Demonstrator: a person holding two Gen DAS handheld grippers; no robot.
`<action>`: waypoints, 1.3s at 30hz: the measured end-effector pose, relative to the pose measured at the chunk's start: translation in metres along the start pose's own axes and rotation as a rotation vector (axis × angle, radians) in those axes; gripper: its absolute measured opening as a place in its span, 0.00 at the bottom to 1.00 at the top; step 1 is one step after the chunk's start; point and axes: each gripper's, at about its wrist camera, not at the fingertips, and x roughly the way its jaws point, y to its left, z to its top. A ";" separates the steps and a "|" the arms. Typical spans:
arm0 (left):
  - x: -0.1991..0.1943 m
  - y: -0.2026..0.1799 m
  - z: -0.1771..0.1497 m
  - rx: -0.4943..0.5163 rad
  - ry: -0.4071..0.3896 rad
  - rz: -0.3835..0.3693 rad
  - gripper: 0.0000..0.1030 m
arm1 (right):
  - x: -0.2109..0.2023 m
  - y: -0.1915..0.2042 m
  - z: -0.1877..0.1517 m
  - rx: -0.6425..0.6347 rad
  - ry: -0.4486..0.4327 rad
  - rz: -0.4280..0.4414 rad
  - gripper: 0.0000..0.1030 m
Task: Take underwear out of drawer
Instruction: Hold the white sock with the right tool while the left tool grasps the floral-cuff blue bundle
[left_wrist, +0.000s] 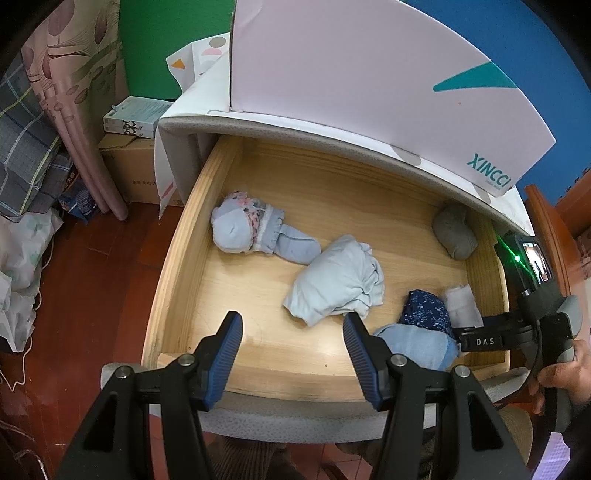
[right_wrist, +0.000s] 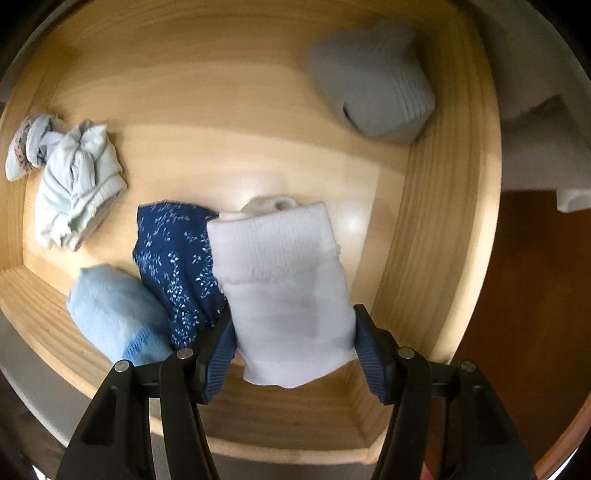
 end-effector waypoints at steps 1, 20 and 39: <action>-0.001 0.000 0.000 -0.004 -0.004 0.001 0.56 | 0.002 0.001 -0.001 0.005 0.008 0.000 0.56; 0.027 0.024 0.036 0.387 0.084 0.103 0.56 | 0.029 -0.013 -0.028 0.060 0.055 0.081 0.56; 0.110 -0.036 0.053 0.932 0.125 0.226 0.56 | 0.010 -0.025 -0.024 0.078 0.055 0.081 0.56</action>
